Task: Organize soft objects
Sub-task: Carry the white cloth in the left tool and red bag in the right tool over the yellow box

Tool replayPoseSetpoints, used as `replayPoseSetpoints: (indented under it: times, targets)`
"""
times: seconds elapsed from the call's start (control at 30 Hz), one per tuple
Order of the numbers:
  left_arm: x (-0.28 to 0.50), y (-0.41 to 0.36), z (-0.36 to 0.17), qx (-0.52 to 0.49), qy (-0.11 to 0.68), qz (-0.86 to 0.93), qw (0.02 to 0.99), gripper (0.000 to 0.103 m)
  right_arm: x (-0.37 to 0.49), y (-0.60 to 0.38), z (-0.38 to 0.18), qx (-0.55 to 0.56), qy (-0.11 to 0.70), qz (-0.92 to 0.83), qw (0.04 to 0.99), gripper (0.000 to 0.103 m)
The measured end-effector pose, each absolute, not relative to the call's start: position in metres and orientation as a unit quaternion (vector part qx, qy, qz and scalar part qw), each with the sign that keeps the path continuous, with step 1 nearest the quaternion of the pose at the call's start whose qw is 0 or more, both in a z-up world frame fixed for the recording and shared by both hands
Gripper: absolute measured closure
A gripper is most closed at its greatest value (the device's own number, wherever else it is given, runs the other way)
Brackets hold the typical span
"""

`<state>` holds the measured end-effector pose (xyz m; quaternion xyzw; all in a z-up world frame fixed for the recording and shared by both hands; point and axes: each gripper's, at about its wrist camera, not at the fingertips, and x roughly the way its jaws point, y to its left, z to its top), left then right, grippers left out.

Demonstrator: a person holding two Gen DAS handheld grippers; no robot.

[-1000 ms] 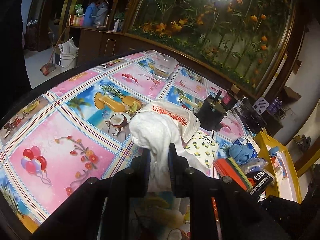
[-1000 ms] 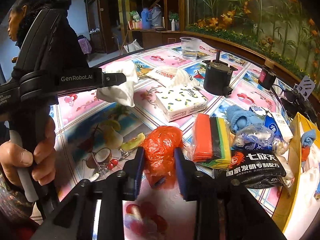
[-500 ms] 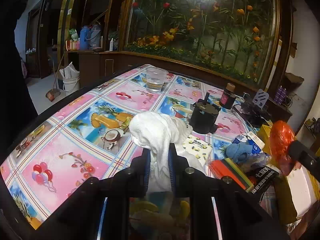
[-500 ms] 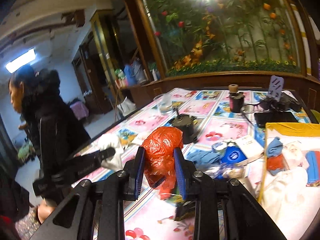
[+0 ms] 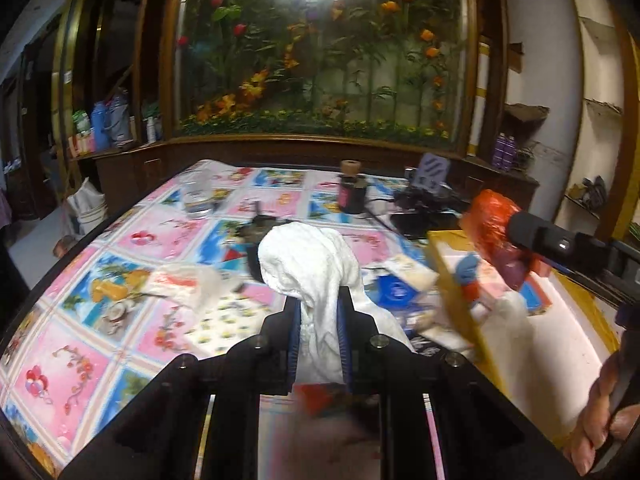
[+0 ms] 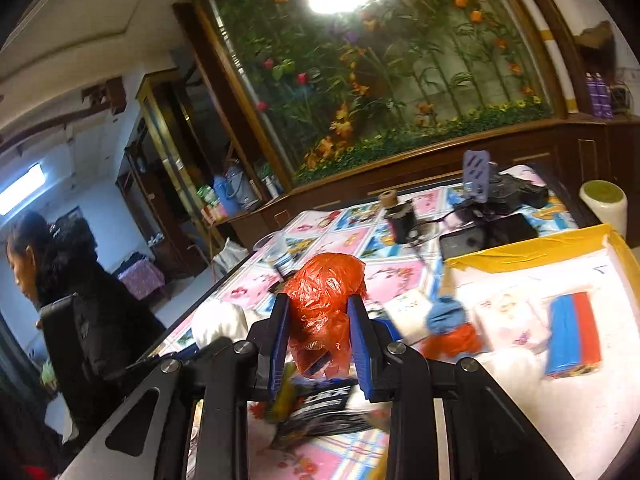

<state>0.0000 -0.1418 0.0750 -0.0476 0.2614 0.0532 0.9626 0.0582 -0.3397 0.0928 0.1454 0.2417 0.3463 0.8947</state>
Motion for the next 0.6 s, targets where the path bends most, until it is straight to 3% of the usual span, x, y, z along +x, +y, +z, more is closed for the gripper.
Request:
replayPoseSetpoints:
  times: [0.6]
  targets:
    - [0.039, -0.293, 0.060, -0.035, 0.327, -0.139, 0.934, 0.087, 0.084, -0.474, 0.093, 0.247, 0.236, 0.217, 0.914, 0.072]
